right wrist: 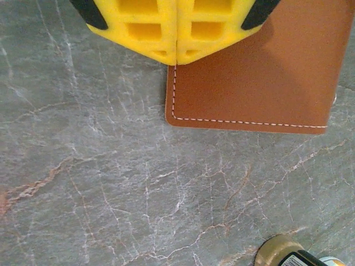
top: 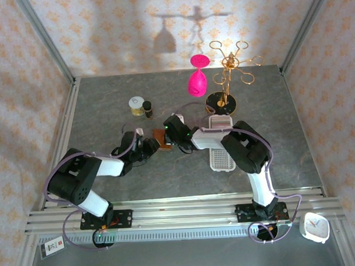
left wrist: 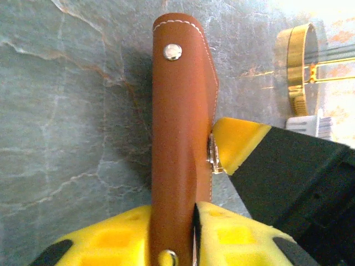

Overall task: Put the credit cards into the card holder
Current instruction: Pick up the card holder from the center of the table.

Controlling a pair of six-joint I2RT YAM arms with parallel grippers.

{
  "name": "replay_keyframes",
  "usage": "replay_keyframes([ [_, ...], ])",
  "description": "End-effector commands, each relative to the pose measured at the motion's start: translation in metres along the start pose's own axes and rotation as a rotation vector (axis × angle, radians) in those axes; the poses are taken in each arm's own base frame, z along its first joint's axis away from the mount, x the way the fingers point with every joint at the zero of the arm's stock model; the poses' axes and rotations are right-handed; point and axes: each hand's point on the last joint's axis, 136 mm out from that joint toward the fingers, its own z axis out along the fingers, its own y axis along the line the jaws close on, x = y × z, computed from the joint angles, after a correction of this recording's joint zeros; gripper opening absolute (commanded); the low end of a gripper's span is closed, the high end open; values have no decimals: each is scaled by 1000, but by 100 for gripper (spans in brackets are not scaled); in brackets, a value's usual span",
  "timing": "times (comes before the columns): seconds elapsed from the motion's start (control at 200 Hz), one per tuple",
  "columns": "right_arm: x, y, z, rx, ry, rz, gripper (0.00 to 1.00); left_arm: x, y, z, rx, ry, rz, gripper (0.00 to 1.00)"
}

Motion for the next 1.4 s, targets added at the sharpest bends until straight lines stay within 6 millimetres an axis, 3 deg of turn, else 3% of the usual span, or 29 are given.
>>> replay_keyframes([
  [0.0, 25, -14, -7, 30, 81, 15, 0, -6, -31, 0, 112, -17, 22, 12],
  [0.07, 20, -9, -18, 1, 59, 32, 0, -8, -34, -5, 119, -31, 24, 0],
  [0.215, 10, 1, -57, -110, -11, 85, 1, -11, -43, -23, 103, -63, 83, 0],
  [0.355, 0, 8, -106, -213, -81, 93, 19, -11, -55, -50, 35, -131, 260, 0],
  [0.526, -20, 29, -177, -360, -205, 37, 46, -1, -95, -90, 60, -241, 467, 0],
  [0.626, -29, 36, -213, -426, -293, 3, 54, 1, -114, -111, 67, -316, 542, 0],
  [0.666, -30, 36, -218, -432, -306, -2, 57, 0, -120, -119, 75, -356, 551, 0],
  [0.701, -36, 39, -236, -469, -346, -1, 59, 0, -126, -125, 93, -387, 554, 0],
  [0.811, -43, 48, -266, -562, -400, -3, 68, 16, -152, -139, 238, -422, 578, 0],
  [0.896, -46, 53, -277, -588, -401, -9, 72, 27, -167, -146, 326, -423, 581, 0],
  [1.001, -49, 49, -271, -519, -378, -1, 76, 35, -177, -147, 345, -426, 625, 0],
  [1.266, -37, 58, -260, -500, -279, -40, 80, 43, -185, -145, 348, -413, 652, 0],
  [1.396, -35, 52, -249, -442, -259, -39, 80, 42, -185, -149, 365, -420, 635, 0],
])
